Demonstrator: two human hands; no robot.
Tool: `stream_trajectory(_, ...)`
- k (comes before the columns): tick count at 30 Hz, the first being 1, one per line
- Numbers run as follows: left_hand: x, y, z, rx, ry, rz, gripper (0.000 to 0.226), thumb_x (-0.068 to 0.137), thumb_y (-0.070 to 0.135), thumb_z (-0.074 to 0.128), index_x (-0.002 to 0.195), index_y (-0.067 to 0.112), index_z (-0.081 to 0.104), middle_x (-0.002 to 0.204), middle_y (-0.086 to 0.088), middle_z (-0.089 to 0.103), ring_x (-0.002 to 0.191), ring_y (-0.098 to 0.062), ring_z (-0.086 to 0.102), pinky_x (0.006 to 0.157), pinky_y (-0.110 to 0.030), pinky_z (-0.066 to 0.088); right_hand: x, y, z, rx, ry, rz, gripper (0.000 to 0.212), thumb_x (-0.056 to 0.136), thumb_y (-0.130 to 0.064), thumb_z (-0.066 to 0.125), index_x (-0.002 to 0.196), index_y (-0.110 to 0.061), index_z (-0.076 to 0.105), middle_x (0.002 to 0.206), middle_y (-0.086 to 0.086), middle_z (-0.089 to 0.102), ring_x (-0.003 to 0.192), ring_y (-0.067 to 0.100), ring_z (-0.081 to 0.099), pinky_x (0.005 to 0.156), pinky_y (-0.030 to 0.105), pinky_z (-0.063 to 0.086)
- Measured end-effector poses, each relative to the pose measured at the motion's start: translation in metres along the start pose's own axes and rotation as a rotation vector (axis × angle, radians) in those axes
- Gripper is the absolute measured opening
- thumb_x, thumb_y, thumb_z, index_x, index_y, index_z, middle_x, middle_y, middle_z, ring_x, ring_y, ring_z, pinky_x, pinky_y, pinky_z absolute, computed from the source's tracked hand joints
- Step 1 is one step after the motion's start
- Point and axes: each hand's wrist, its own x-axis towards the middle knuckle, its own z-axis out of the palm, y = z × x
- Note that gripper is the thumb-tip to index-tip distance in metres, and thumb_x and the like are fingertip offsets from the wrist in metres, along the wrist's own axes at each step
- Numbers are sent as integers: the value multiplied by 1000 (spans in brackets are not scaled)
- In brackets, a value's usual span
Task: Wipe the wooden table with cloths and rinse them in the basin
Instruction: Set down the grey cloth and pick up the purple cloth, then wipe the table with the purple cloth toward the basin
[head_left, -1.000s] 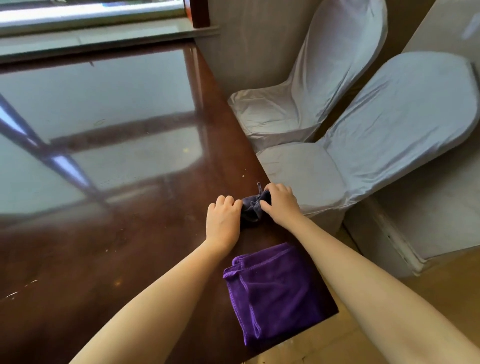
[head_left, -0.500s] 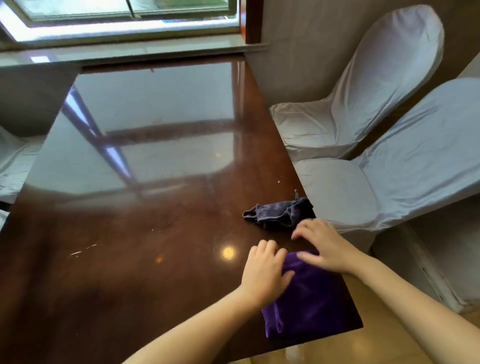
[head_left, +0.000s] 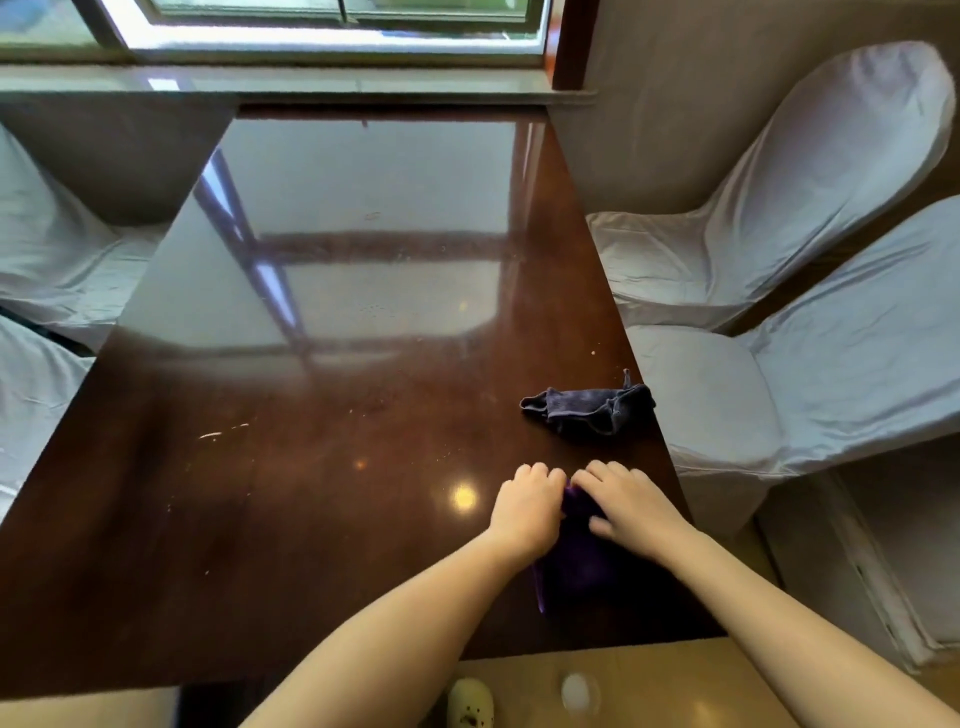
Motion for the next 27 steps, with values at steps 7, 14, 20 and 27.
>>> stream_trajectory(7, -9, -48, -41, -93, 173, -115, 26, 85, 22, 49, 110, 15, 55, 109, -9, 59, 105, -29, 49, 82, -41, 43, 45, -30, -30, 210, 169, -127, 35, 82, -25, 60, 116, -23, 54, 112, 1, 60, 103, 21, 55, 88, 36, 49)
stream_trajectory(14, -18, -95, -113, -38, 404, -211, 28, 84, 25, 50, 110, 15, 58, 108, -10, 61, 103, -30, 49, 83, -42, 43, 113, -74, -96, 338, 216, -270, 35, 79, -15, 61, 114, -13, 58, 110, 11, 60, 102, 29, 56, 89, 43, 48)
stream_trajectory(20, -10, -141, -175, 38, 500, -329, 31, 86, 22, 47, 114, 13, 59, 113, -11, 61, 107, -31, 49, 88, -42, 43, 179, -115, -142, 383, 236, -333, 31, 83, -15, 59, 113, -12, 59, 108, 13, 63, 95, 28, 57, 74, 29, 40)
stream_trajectory(27, 20, -201, -199, 101, 465, -380, 32, 90, 23, 44, 117, 16, 58, 117, -10, 61, 110, -30, 48, 89, -42, 41, 245, -140, -149, 441, 176, -280, 28, 85, -17, 55, 113, -14, 59, 111, 13, 64, 95, 27, 56, 77, 31, 42)
